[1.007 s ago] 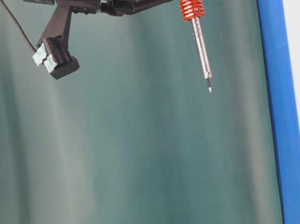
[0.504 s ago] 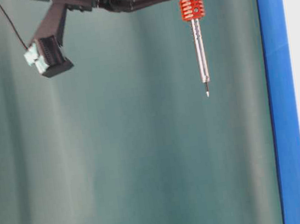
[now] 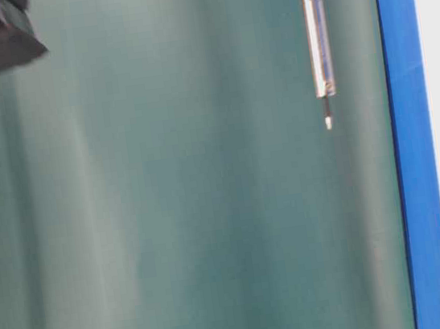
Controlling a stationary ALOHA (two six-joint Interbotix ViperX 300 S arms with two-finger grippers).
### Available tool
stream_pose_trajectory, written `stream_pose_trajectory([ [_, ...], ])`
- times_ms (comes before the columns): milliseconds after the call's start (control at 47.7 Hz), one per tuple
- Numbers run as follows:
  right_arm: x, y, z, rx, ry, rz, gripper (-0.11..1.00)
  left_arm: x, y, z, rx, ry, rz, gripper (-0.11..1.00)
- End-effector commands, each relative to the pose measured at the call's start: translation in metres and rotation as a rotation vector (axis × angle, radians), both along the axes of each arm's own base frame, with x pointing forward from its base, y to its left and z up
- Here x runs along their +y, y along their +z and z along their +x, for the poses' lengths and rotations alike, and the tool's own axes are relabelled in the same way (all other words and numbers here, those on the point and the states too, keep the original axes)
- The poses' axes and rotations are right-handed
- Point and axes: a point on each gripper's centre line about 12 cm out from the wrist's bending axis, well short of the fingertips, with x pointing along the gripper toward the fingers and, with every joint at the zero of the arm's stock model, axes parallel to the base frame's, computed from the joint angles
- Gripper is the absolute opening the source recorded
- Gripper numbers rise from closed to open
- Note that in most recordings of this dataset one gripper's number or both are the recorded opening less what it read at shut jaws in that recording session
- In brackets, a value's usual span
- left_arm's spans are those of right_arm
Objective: Touch the tip of the soldering iron to the mark.
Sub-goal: 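Carry the iron back down to the front of the table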
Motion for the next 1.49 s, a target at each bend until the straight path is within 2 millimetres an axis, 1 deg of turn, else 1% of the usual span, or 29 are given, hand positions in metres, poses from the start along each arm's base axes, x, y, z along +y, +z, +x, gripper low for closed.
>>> stream_pose_trajectory([
  [0,0.018,0.009,0.002,-0.040,0.017,0.007,0.06,0.000,0.006,0.001,-0.021,-0.002,0.000,0.00],
  [168,0.037,0.005,0.004,-0.034,0.016,0.009,0.06,0.000,0.006,0.001,-0.021,0.000,-0.002,0.00],
  [315,0.040,0.002,0.010,-0.033,0.024,-0.002,0.06,0.000,0.006,0.001,-0.021,-0.002,-0.002,0.00],
  [420,0.038,0.005,0.020,-0.057,0.039,-0.034,0.06,0.000,0.006,0.001,-0.023,0.000,-0.003,0.00],
  [587,0.038,0.005,0.047,-0.097,0.072,-0.059,0.06,0.000,0.006,0.001,-0.023,0.000,-0.003,0.00],
  [923,0.034,0.002,0.118,-0.151,0.132,-0.091,0.06,0.000,0.009,0.000,-0.041,-0.002,-0.004,0.00],
  [1007,0.035,0.001,0.131,-0.158,0.149,-0.100,0.06,0.000,0.010,0.000,-0.044,-0.002,-0.004,0.00],
  [1133,0.037,0.000,0.146,-0.165,0.162,-0.107,0.06,0.000,0.010,-0.001,-0.048,0.000,-0.004,0.00],
  [1364,0.037,-0.011,0.150,-0.147,0.151,-0.104,0.06,0.000,0.009,-0.001,-0.044,-0.002,-0.002,0.00],
  [1469,0.040,-0.022,0.151,-0.150,0.152,-0.082,0.06,0.000,0.009,-0.001,-0.044,0.000,-0.004,0.00],
])
